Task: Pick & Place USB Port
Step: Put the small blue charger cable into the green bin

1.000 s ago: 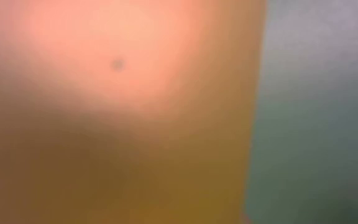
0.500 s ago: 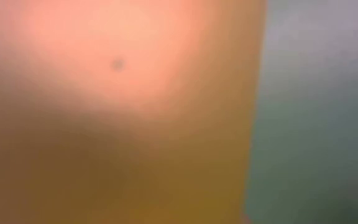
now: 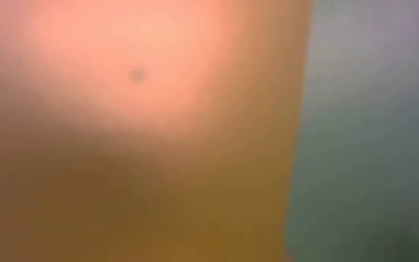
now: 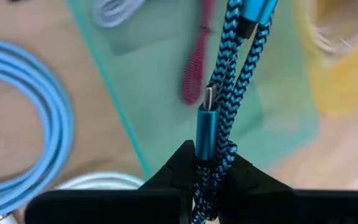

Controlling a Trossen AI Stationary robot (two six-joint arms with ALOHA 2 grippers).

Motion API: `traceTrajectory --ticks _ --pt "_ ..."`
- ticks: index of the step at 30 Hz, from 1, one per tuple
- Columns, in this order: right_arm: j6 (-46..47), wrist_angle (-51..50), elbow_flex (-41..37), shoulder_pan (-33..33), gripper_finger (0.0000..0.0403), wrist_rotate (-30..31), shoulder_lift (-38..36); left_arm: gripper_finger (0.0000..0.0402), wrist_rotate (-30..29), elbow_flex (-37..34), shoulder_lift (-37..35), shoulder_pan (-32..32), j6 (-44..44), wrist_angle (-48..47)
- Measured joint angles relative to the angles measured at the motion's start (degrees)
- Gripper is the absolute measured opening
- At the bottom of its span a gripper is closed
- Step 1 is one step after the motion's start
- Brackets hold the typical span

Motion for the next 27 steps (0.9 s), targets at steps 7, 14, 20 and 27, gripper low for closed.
traceTrajectory --ticks 7,14,20,27 --pt "-2.9 3.7 0.0 4.2 0.0023 1.4 6.9 0.0065 -6.8 0.0 3.5 -3.2 -2.8 6.3" --pt "-6.7 6.2 0.0 5.6 0.0022 2.5 10.1 0.0065 -9.7 0.0 6.1 -5.6 -5.7 10.2" --pt "-7.3 6.7 0.0 5.8 0.0022 2.5 10.1 0.0065 -13.1 0.0 6.8 -7.4 -8.1 10.9" --pt "-1.1 10.8 0.0 5.7 0.0074 2.4 10.1 0.0065 -15.8 0.0 6.8 -8.1 -8.5 11.1"
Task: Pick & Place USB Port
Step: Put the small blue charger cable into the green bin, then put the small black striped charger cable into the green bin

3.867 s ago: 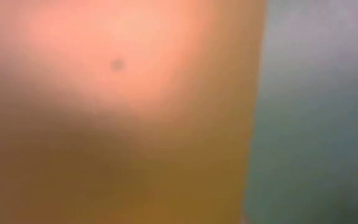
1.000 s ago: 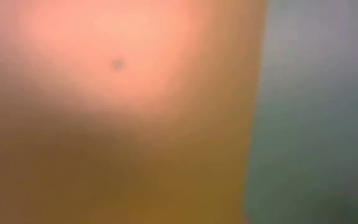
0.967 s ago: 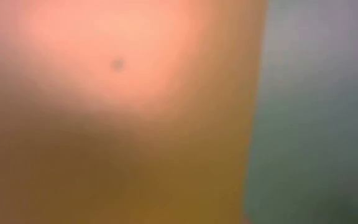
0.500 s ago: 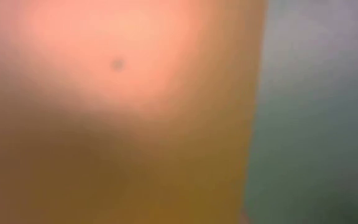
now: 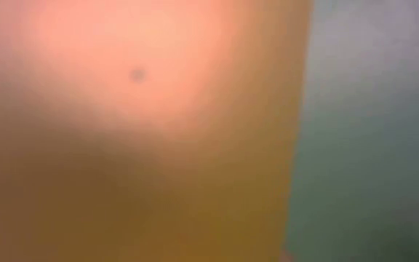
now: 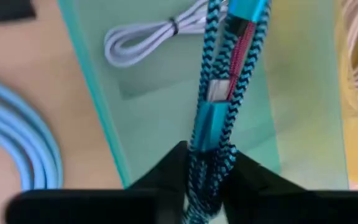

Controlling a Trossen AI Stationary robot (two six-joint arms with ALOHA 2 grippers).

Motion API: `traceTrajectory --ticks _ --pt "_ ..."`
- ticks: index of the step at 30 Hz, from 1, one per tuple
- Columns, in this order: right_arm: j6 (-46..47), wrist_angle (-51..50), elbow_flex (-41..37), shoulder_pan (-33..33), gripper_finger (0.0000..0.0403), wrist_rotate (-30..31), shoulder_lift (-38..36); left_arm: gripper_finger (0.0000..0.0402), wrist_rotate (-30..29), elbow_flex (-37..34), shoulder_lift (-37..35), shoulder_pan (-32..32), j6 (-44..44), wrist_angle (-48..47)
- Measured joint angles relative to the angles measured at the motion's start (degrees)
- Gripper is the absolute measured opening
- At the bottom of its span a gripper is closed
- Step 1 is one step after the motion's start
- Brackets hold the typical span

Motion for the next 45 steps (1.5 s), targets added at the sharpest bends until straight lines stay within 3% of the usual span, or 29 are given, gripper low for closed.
traceTrajectory --ticks 4,9,16,20,27,33,38,45 --pt "2.0 0.3 0.0 0.0 0.0128 0.1 0.0 0.0065 0.2 0.0 0.0 -0.2 -0.2 0.0" --pt "2.9 -0.9 0.0 0.0 0.0168 0.5 0.0 0.0065 0.3 0.0 0.0 -0.4 -0.1 0.0" --pt "6.8 1.3 0.4 -0.3 0.0183 10.2 -2.0 0.0065 0.1 0.0 0.0 -0.7 0.0 -1.1" --pt "12.9 5.8 3.5 -2.0 0.0175 12.3 -5.6 0.0065 2.3 0.0 -2.4 -0.5 -1.1 -7.7" --pt "25.0 10.6 12.0 -5.8 0.0164 13.5 -12.1 0.0065 18.8 0.1 -7.8 1.5 -16.8 -37.6" --pt "28.6 13.8 14.4 -7.5 0.0166 13.5 -17.8 0.0065 40.6 0.1 -8.6 1.7 -32.3 -72.1" --pt "28.8 13.9 14.4 -8.4 0.0159 16.7 -20.9 0.0065 45.7 -5.8 -9.8 2.0 -32.7 -72.9" --pt "29.6 14.7 14.4 -9.4 0.0155 18.1 -21.4 0.0065 59.7 -18.9 -10.9 3.2 -34.3 -70.2"
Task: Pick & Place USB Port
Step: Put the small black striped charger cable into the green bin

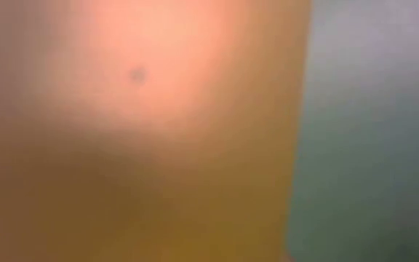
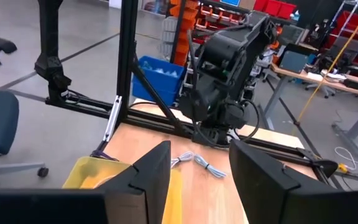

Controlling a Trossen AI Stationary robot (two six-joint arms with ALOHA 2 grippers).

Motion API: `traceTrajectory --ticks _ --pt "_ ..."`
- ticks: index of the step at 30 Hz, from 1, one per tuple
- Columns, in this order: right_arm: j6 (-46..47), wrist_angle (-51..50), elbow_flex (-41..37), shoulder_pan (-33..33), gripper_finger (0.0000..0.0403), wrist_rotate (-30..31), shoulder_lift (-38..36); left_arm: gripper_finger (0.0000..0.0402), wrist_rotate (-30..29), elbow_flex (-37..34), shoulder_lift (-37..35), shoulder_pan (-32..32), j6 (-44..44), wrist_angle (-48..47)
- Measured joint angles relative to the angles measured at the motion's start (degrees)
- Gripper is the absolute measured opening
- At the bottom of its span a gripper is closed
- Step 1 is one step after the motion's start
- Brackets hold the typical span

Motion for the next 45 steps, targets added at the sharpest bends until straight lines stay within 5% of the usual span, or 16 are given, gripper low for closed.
traceTrajectory --ticks 7,12,27,45 --pt "1.6 0.1 0.0 -0.3 0.0155 -0.2 0.2 0.0061 5.4 -7.3 -0.2 -2.8 -5.6 -0.6" --pt "4.0 0.3 0.0 -0.3 0.0155 -0.4 0.2 0.0009 5.4 -9.0 -0.2 -4.8 -7.1 -1.5" --pt "7.2 6.0 0.0 0.1 0.0155 -4.9 0.2 0.0001 11.2 -21.2 -0.2 -5.2 -7.1 4.2" --pt "4.3 11.3 0.0 0.1 0.0155 -6.3 0.2 0.0000 5.4 -23.0 -0.2 -7.3 -14.5 3.6"
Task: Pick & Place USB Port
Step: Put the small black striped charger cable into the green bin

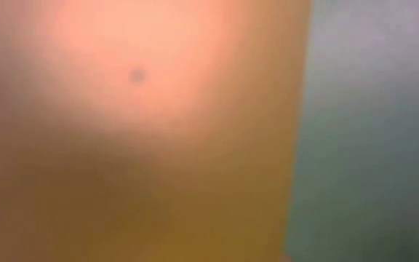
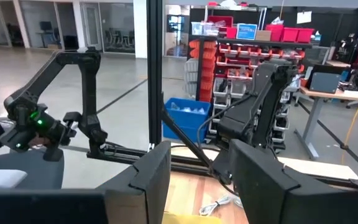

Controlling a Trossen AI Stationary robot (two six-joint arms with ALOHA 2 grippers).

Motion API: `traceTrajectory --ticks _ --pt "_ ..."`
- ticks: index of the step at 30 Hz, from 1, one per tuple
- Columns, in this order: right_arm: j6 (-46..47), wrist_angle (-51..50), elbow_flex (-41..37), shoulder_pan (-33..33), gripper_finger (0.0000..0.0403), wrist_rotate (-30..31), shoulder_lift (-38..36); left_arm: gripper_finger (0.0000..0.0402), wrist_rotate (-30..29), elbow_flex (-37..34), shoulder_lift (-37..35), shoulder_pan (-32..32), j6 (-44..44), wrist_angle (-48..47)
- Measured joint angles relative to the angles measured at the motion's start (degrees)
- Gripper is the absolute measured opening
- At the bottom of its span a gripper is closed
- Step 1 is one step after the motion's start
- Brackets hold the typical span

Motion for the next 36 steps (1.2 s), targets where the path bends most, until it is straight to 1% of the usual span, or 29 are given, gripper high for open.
traceTrajectory --ticks 10,15,24,27,33,36 --pt "-1.2 2.7 0.0 0.7 0.0155 -0.1 0.0 0.0000 1.8 -0.5 0.3 -0.2 0.2 2.0" --pt "-1.5 2.7 0.0 1.8 0.0155 0.0 0.0 0.0000 2.3 -0.6 2.1 -0.8 0.1 2.8" --pt "-1.5 4.7 0.0 2.3 0.0155 0.1 0.0 0.0000 3.1 -1.4 5.8 -2.4 -0.5 8.8" --pt "-1.5 5.3 0.0 2.3 0.0155 0.1 0.0 0.0000 3.1 -1.9 5.7 -2.4 -0.7 8.4" --pt "-1.5 6.5 0.0 2.3 0.0153 0.1 0.0 0.0000 2.9 -3.3 5.7 -3.1 -1.2 12.4" --pt "-1.6 7.4 0.0 2.7 0.0144 0.1 0.0 0.0000 1.9 -5.1 5.7 -3.7 -1.6 18.2"
